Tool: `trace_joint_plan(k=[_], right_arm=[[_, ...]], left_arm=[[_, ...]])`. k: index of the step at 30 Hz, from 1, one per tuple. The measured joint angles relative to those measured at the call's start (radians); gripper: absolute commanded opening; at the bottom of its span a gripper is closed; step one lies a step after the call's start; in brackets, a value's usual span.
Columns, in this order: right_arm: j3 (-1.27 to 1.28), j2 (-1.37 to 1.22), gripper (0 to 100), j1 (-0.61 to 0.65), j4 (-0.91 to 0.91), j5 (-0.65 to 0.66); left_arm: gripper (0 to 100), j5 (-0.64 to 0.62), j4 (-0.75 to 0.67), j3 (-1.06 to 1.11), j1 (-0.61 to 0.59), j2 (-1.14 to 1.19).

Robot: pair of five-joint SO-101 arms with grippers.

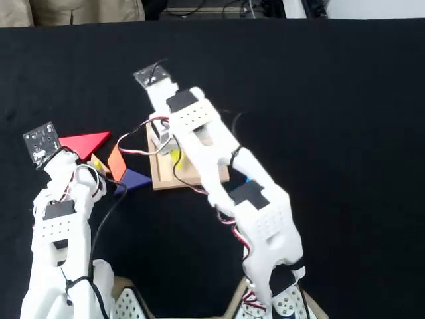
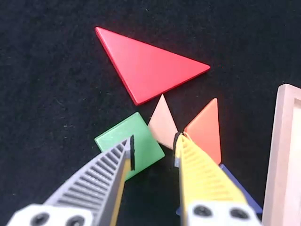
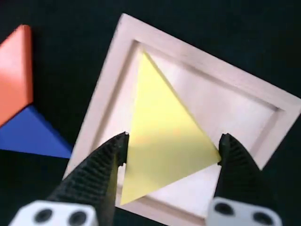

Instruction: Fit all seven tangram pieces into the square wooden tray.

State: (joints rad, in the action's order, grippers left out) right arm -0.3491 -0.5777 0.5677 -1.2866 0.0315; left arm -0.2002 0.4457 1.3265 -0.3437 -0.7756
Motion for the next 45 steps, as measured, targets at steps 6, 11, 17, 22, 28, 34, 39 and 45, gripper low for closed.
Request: trace_joint_plan(k=[6,11,17,22,28,34,39,45], right_arm=[[0.000,-0.002,23.0,0.011,0.005,-0.144],[0.000,-0.002,23.9,0.011,0.005,-0.252],[0.000,-0.002,39.8,0.011,0.006,-0.316],[0.000,-0.002,38.8,0.034,0.006,-0.305],[-0.005,-0.002,30.2,0.052,-0.003,-0.229],[-0.144,0.000,3.5,-0.107,-0.172,-0.140],[-0.189,-0.032,1.4,-0.265,-0.172,-0.046],[-0.230,-0.164,1.2,-0.261,-0.155,0.031]], left_arm=[[16,0.000,-0.020,0.000,0.000,0.000],[16,0.000,-0.054,0.000,0.000,0.000],[16,0.000,-0.054,0.000,0.000,0.000],[16,0.000,-0.054,0.000,0.000,0.000],[16,0.000,-0.054,0.000,0.000,0.000],[16,0.000,-0.054,0.000,0.000,0.000],[16,0.000,-0.054,0.000,0.000,0.000],[16,0.000,-0.054,0.000,0.000,0.000]])
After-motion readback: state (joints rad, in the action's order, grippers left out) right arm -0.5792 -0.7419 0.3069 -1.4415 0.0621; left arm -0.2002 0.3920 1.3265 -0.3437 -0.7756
